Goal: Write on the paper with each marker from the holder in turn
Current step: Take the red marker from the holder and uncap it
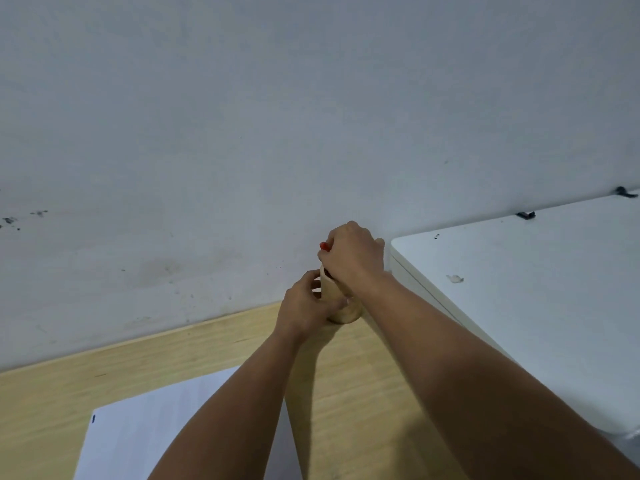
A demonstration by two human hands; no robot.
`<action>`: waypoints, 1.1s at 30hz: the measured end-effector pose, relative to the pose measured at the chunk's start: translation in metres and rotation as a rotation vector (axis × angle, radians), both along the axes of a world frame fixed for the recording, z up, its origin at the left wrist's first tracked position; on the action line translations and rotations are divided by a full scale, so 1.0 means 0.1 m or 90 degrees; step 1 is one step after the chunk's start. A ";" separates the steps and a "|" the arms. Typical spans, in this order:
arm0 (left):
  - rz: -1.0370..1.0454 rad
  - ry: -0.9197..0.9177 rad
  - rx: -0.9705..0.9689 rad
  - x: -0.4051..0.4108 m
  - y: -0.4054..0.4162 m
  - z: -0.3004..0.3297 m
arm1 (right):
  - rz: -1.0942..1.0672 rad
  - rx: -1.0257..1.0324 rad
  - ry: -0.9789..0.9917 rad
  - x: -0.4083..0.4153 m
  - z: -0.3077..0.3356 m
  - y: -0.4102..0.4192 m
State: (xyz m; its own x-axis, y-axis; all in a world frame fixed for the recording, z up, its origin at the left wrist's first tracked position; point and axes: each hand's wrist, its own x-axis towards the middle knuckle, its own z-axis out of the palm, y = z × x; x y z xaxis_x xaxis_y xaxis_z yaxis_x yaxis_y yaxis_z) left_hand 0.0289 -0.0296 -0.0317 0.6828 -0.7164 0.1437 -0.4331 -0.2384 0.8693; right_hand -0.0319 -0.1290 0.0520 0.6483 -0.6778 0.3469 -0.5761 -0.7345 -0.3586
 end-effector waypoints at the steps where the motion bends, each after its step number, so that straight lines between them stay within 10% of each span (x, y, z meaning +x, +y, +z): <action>1: -0.005 0.003 0.009 0.00 0.00 0.01 | 0.001 0.016 -0.038 -0.02 0.05 0.00; 12: 0.047 -0.039 0.036 -0.12 0.58 0.67 | 0.201 0.327 -0.478 -0.38 0.98 0.33; 23: 0.238 0.018 -0.156 -0.14 2.27 1.33 | 0.349 0.608 -0.175 -0.65 0.85 1.56; 33: 0.198 -0.029 -0.030 -0.11 3.41 1.28 | 0.484 0.578 0.025 -0.47 0.60 2.79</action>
State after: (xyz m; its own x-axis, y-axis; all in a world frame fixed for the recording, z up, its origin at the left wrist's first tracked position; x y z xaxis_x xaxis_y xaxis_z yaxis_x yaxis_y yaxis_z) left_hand 0.0175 0.3116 0.0966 0.8605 -0.4654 0.2073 -0.3841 -0.3252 0.8641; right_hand -0.0790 0.1501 0.1116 0.9905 -0.1018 -0.0922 -0.1243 -0.3788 -0.9171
